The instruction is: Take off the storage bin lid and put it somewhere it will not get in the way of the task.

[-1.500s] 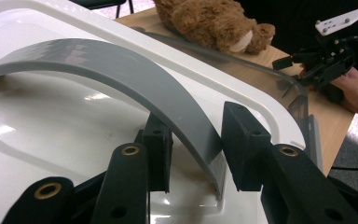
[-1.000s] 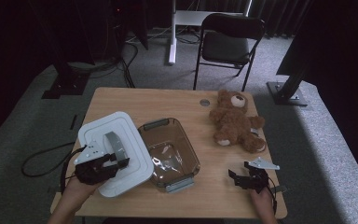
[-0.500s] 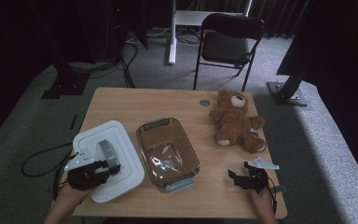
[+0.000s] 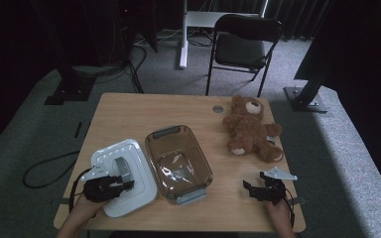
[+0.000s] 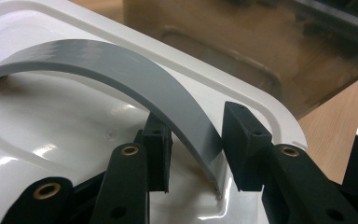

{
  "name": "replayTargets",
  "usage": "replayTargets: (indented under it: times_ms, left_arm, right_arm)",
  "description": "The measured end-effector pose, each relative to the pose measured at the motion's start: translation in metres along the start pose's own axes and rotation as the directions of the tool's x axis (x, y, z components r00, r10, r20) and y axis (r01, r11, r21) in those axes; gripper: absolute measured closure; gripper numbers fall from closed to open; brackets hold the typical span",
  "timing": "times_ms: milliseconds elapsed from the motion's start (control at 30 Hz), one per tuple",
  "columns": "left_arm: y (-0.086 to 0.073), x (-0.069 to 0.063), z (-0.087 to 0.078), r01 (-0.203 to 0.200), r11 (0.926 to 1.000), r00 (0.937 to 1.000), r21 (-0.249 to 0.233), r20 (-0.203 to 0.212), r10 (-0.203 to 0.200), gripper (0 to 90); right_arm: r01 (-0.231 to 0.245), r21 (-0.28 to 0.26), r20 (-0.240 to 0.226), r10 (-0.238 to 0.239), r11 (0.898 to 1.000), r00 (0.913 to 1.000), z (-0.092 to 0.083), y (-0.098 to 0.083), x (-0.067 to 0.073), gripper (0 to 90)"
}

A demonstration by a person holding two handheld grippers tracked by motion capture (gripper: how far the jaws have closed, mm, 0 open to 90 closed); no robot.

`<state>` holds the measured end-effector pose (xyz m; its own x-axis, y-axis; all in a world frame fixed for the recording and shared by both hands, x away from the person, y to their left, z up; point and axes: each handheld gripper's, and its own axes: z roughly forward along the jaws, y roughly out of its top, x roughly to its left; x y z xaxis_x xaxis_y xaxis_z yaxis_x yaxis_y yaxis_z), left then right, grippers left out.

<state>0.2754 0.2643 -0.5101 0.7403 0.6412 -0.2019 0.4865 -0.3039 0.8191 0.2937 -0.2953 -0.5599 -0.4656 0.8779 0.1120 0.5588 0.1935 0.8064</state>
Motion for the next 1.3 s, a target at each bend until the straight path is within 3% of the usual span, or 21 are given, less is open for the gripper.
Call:
replayTargets:
  times_ms: [167,533,667,833,933,1133,1233,1300]
  left_arm:
    - [-0.004,0.006,0.017,-0.011,0.9993,0.9994,0.035,0.033,0.01,63.5]
    - [-0.009,0.016,0.04,0.014,0.9934,0.9998,0.114,0.014,-0.016,61.6]
    - [-0.01,0.017,0.04,0.029,0.9946,0.9996,0.099,0.002,-0.029,50.6]
    - [-0.01,0.017,0.037,0.043,0.9936,0.9981,0.104,-0.048,-0.038,37.3]
    - [-0.015,0.019,0.033,0.057,0.9941,0.9976,0.093,-0.045,-0.053,30.0]
    - [-0.018,0.017,0.023,0.055,0.9968,0.9943,0.059,-0.095,-0.049,26.1]
    - [-0.018,0.016,0.021,0.053,0.9973,0.9939,0.05,-0.099,-0.048,20.7]
    - [-0.017,0.015,0.011,0.056,0.9982,0.9905,0.022,-0.127,-0.053,20.7]
  right_arm:
    - [-0.002,-0.002,-0.001,0.002,1.0,1.0,0.0,0.0,0.0,14.1]
    - [-0.001,-0.001,-0.002,0.001,1.0,1.0,0.0,0.0,0.0,14.1]
    - [-0.002,-0.003,-0.002,0.002,1.0,1.0,-0.001,0.0,0.0,14.1]
    - [-0.002,-0.004,-0.002,0.002,1.0,1.0,0.0,0.0,0.0,14.1]
    - [-0.002,-0.006,-0.003,0.002,1.0,1.0,-0.001,0.0,0.0,14.1]
    - [-0.002,-0.003,-0.004,0.002,1.0,1.0,-0.001,0.0,0.0,14.1]
    - [-0.003,-0.005,-0.004,0.003,1.0,1.0,-0.001,0.0,0.0,14.1]
    - [-0.002,-0.005,-0.004,0.002,1.0,1.0,-0.001,0.0,0.0,14.1]
